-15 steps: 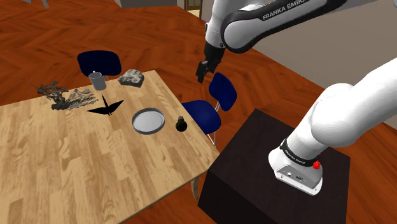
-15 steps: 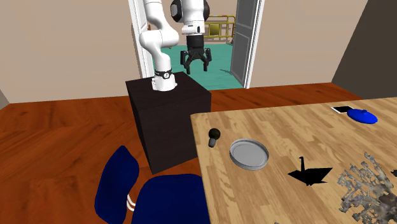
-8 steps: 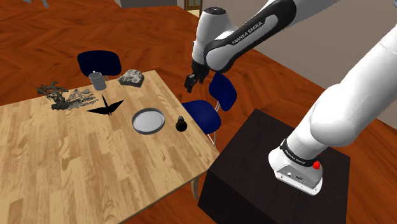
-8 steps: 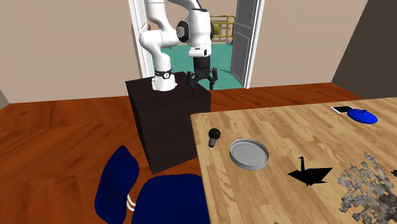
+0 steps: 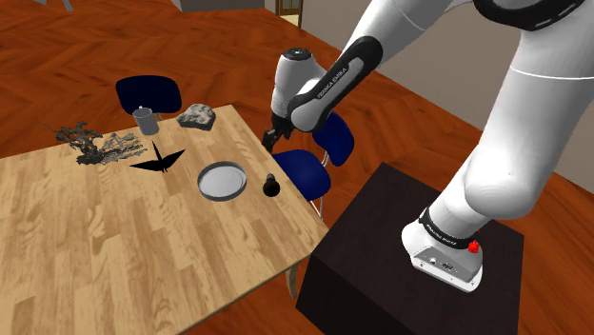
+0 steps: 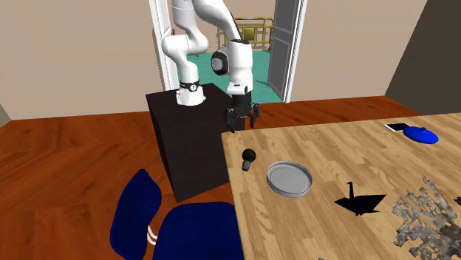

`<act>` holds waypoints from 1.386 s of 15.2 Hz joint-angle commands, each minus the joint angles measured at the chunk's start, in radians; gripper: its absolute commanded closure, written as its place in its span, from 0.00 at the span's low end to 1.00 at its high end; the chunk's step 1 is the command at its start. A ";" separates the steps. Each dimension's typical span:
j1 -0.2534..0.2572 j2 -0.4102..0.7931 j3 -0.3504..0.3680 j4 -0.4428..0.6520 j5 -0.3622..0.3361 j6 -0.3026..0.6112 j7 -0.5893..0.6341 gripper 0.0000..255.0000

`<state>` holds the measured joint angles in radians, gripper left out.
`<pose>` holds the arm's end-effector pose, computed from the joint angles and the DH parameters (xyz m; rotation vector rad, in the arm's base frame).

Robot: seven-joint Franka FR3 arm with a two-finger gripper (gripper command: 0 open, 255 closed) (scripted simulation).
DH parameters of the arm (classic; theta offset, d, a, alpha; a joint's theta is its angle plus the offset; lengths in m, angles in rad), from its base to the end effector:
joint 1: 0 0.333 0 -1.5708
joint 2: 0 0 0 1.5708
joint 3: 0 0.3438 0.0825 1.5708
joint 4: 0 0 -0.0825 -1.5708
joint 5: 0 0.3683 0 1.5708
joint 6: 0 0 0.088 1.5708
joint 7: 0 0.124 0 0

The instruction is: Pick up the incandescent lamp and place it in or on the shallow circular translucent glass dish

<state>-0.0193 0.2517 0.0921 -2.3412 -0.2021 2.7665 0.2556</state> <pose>0.5336 0.0462 0.2676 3.0904 -0.0094 0.2858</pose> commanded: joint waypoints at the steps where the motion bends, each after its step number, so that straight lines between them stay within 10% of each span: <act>1: 0.019 0.093 -0.019 0.058 -0.032 0.035 0.040 0.00; 21: 0.070 0.397 -0.082 0.259 -0.074 0.142 0.101 0.00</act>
<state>0.0512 0.6484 0.0102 -2.0821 -0.2760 2.9084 0.3561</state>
